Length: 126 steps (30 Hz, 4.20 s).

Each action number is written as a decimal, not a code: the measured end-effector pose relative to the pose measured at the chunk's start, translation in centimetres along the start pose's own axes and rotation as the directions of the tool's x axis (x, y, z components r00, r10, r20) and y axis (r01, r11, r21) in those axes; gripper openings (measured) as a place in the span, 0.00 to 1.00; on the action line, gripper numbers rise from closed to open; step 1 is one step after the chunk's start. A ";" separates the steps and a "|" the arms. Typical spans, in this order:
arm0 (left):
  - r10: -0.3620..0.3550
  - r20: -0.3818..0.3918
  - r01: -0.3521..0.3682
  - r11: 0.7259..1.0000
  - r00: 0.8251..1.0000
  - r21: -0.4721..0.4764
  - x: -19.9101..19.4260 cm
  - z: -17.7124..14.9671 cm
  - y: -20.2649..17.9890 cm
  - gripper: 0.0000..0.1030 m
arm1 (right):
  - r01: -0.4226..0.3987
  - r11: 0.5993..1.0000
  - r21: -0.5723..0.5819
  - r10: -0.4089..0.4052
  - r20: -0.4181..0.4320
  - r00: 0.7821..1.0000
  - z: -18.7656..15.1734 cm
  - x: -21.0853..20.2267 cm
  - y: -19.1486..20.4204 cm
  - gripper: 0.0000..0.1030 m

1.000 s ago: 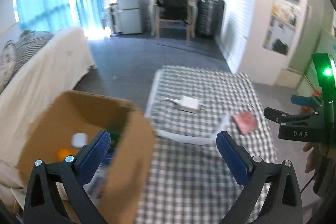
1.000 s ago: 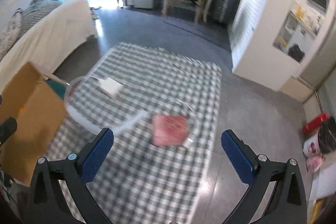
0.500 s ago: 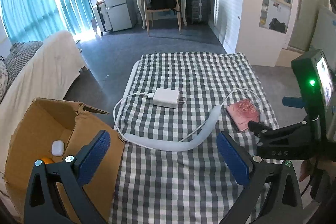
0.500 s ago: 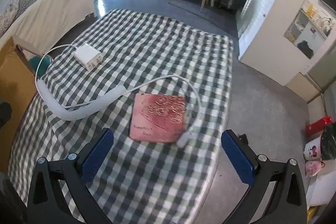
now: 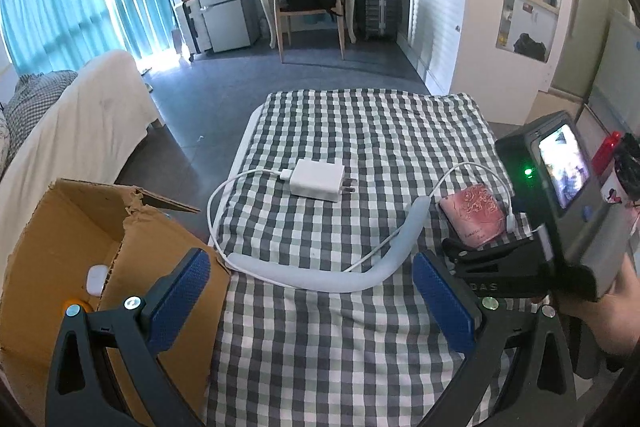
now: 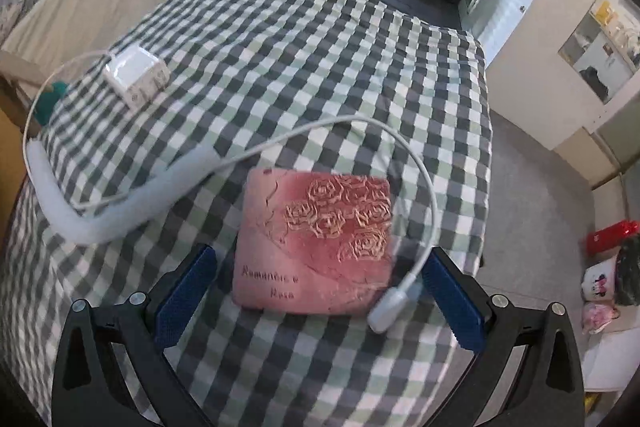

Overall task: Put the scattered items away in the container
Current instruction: 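Grasp the pink Romantic Rose box with the right gripper and lift it, then grasp the white tube with the left gripper while the right holds the pink box, then carry the white tube toward the box with the left while the right sets the pink box down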

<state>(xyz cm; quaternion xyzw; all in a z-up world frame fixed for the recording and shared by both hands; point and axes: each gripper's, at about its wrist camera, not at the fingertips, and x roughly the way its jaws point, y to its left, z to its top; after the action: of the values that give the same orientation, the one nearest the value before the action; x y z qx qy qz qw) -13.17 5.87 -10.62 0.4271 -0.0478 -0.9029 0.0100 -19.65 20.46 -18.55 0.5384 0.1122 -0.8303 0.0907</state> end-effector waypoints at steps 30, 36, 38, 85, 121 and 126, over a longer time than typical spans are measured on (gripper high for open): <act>-0.020 -0.050 0.021 0.999 0.999 0.029 2.5 -0.4 -1.5 1.00 | -0.136 0.986 0.096 0.128 0.092 0.988 -0.8 -5.5 -2.9 0.69; -0.057 -0.048 0.060 0.996 0.997 0.061 4.7 -0.8 -2.8 1.00 | -0.168 0.982 0.081 0.155 0.149 0.977 -0.7 -8.8 -3.4 0.69; -0.068 -0.045 0.071 0.994 0.997 0.080 5.3 -0.8 -3.4 1.00 | -0.181 0.981 0.077 0.167 0.160 0.973 -0.6 -9.5 -3.5 0.69; -0.230 0.172 0.241 0.970 0.958 -0.045 -6.5 2.1 2.7 0.04 | -0.230 0.972 -0.036 0.231 0.295 0.927 -0.8 -19.1 0.8 0.69; 0.124 0.274 -0.034 0.949 0.954 -0.313 -17.8 -3.1 22.0 0.04 | -0.201 0.972 -0.126 0.228 0.267 0.936 -1.2 -19.9 8.4 0.58; 0.164 0.212 -0.078 0.929 0.963 -0.362 -15.8 -4.1 24.9 0.08 | -0.188 0.971 -0.146 0.223 0.285 0.932 -0.9 -21.2 10.1 0.59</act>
<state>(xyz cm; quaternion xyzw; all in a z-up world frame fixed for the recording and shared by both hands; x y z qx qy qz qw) -0.53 -18.32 1.32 0.3030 0.0865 -0.9392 0.1362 -7.55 11.69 -0.38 0.4088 0.0883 -0.8802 0.2243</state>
